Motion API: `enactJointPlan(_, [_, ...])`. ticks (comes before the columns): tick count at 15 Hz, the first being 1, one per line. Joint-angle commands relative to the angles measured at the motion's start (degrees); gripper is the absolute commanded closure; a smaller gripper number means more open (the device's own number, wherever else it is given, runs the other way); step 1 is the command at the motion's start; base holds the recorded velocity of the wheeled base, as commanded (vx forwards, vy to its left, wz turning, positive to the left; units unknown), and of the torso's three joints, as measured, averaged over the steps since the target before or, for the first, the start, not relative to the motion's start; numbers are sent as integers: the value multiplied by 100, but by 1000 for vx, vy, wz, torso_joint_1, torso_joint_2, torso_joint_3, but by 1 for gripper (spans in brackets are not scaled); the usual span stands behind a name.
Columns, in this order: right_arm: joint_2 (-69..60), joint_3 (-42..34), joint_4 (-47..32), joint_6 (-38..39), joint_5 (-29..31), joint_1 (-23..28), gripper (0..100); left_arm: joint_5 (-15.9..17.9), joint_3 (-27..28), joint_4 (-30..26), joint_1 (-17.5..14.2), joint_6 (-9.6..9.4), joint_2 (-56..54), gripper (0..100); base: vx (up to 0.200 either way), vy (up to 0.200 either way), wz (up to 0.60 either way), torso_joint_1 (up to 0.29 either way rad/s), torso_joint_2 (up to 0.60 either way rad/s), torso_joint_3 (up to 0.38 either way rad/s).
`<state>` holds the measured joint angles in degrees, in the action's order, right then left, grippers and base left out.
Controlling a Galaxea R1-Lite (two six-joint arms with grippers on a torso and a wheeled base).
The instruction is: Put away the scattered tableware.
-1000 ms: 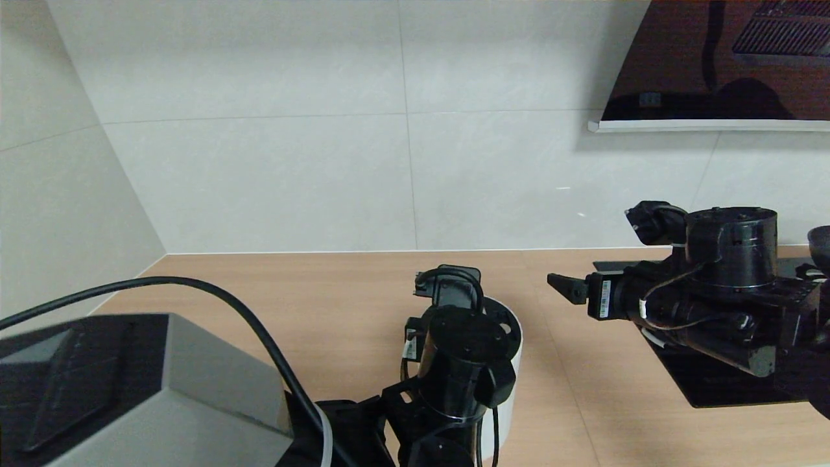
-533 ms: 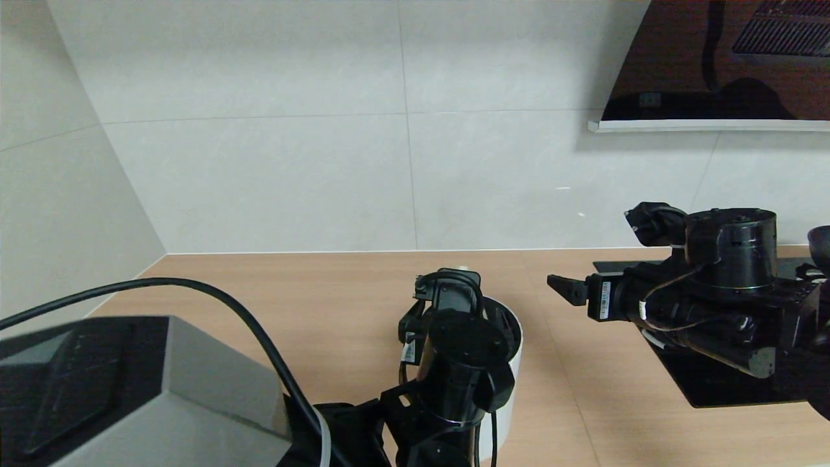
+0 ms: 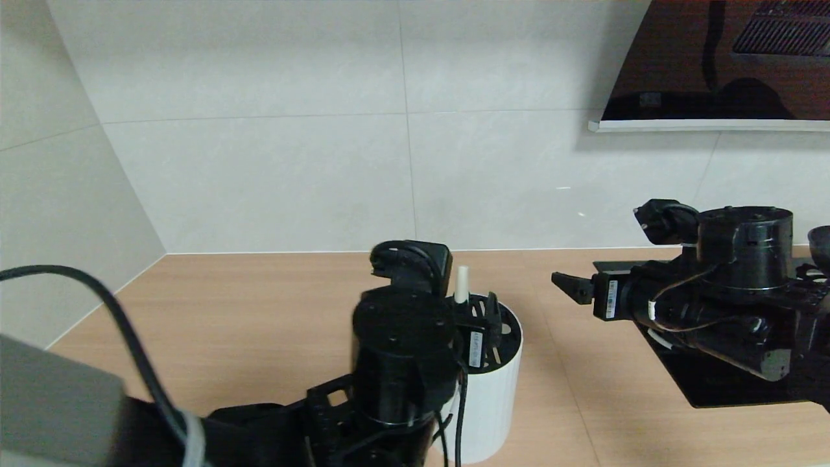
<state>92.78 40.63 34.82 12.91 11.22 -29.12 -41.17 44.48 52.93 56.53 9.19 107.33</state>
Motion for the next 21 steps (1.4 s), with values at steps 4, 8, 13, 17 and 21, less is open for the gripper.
enactJointPlan(4, [-1597, -741, 131, -8, 3, 302, 0, 1295, -1302, -907, -529, -225, -3130, 0, 0, 0, 0, 0, 0, 0])
enactJointPlan(8, [-3565, -1804, 78, -228, -93, 741, 0, 1375, -2058, -1936, -1548, -242, -5195, 0, 0, 0, 0, 0, 0, 0])
enactJointPlan(13, [-6105, -2314, -862, -667, -541, 1401, 0, 1594, -2286, -4766, -3130, -1165, -8342, 0, 0, 0, 0, 0, 0, 0])
enactJointPlan(17, [-7863, -2288, -2207, -1317, -577, 2139, 0, 1849, -2075, -5179, -4150, -1297, -9493, 0, 0, 0, 0, 0, 0, 0])
enactJointPlan(21, [-8777, -2323, -2796, -1660, -577, 2570, 0, 1937, -2260, -5583, -4853, -1288, -10196, 0, 0, 0, 0, 0, 0, 0])
